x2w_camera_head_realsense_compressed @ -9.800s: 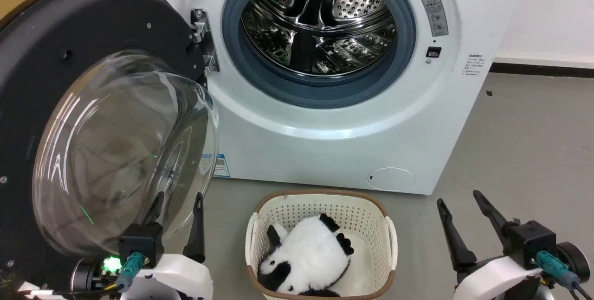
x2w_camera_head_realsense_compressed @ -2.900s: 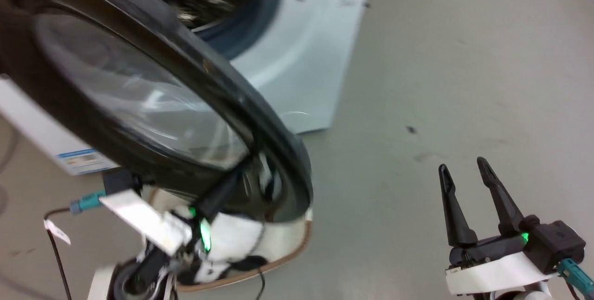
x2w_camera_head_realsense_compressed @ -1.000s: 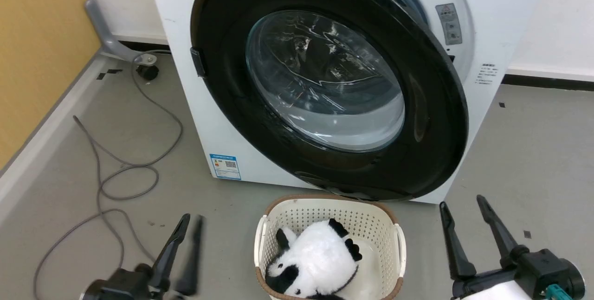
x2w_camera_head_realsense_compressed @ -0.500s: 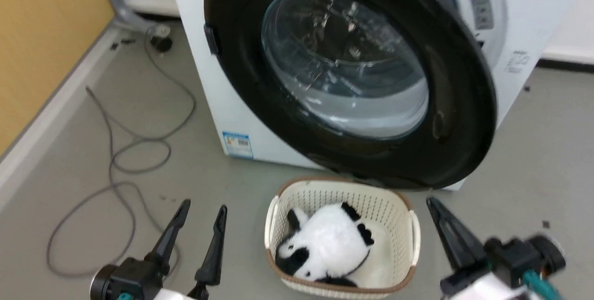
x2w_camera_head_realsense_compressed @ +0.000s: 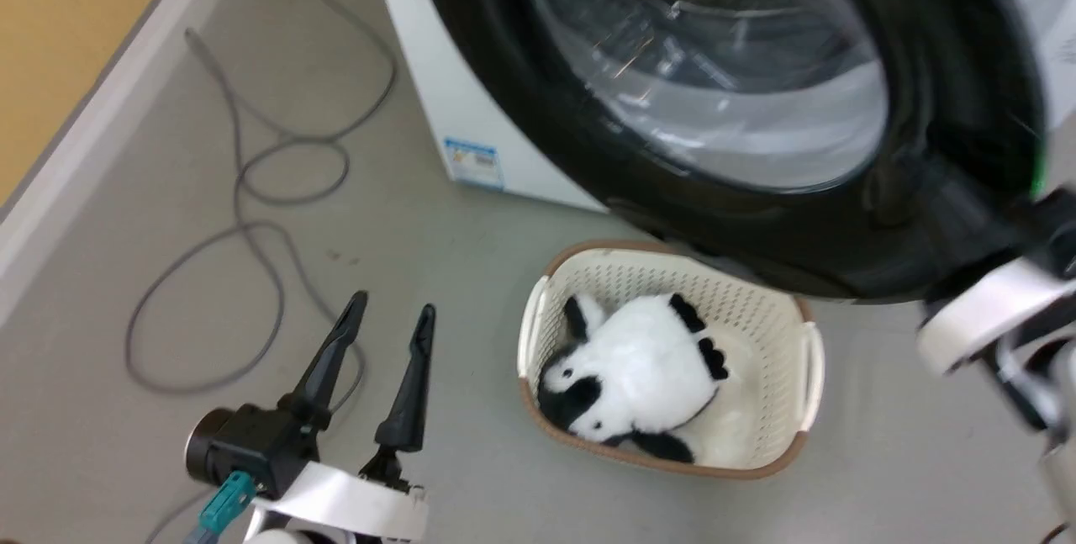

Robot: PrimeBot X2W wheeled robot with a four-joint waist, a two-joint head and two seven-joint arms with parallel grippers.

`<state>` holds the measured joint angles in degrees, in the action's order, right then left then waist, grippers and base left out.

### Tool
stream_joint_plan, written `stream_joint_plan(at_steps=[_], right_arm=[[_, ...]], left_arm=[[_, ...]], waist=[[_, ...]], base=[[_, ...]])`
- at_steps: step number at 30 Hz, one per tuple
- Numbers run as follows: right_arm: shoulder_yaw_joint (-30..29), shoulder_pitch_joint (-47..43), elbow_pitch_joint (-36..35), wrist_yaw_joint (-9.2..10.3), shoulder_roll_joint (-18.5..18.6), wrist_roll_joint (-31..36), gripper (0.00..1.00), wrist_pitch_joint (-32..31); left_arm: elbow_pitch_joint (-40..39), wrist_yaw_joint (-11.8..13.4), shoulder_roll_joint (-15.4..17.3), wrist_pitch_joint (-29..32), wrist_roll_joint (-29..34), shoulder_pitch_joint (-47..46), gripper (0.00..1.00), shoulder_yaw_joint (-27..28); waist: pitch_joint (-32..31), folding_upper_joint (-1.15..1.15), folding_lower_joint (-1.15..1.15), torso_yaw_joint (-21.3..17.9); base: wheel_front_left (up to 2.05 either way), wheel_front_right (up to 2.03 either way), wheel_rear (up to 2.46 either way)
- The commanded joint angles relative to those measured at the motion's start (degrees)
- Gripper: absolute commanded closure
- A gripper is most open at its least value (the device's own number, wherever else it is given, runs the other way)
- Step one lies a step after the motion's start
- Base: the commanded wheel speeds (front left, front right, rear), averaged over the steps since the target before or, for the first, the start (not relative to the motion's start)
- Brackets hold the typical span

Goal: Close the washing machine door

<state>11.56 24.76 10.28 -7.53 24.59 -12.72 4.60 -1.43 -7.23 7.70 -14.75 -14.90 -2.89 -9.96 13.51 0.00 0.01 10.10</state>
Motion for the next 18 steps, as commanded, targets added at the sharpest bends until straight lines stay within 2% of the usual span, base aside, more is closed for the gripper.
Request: stream_joint_plan(at_steps=[1,10,15,18], right_arm=[[-1.64,2.97,1.37,0.04,1.46,-0.61,1.0,-1.68],[-6.9,11.75,4.74,0.04,4.11,-1.32,1.0,-6.01],[-12.51,17.88,8.34,0.04,3.38,-3.43,1.0,-7.98],[-14.02,20.75,9.98,0.04,3.43,-2.57,1.0,-8.37]], left_arm=[[-0.05,-0.24,-0.37,-0.25,-0.55,-1.71,0.0,-0.63],[-0.17,-0.25,-1.35,-0.25,-1.14,-4.47,0.0,-1.12],[0.07,-0.25,-1.77,-0.25,-1.46,-6.0,0.0,-1.27],[0.21,-0.25,-1.99,-0.25,-1.6,-6.73,0.0,-1.18]], waist=[[2.76,0.0,-0.01,2.32],[7.62,0.0,-0.01,4.67],[9.84,0.0,-0.01,5.4],[10.63,0.0,-0.01,5.6]], base=[[0.0,0.0,0.0],[0.0,0.0,0.0],[0.0,0.0,0.0],[0.0,0.0,0.0]])
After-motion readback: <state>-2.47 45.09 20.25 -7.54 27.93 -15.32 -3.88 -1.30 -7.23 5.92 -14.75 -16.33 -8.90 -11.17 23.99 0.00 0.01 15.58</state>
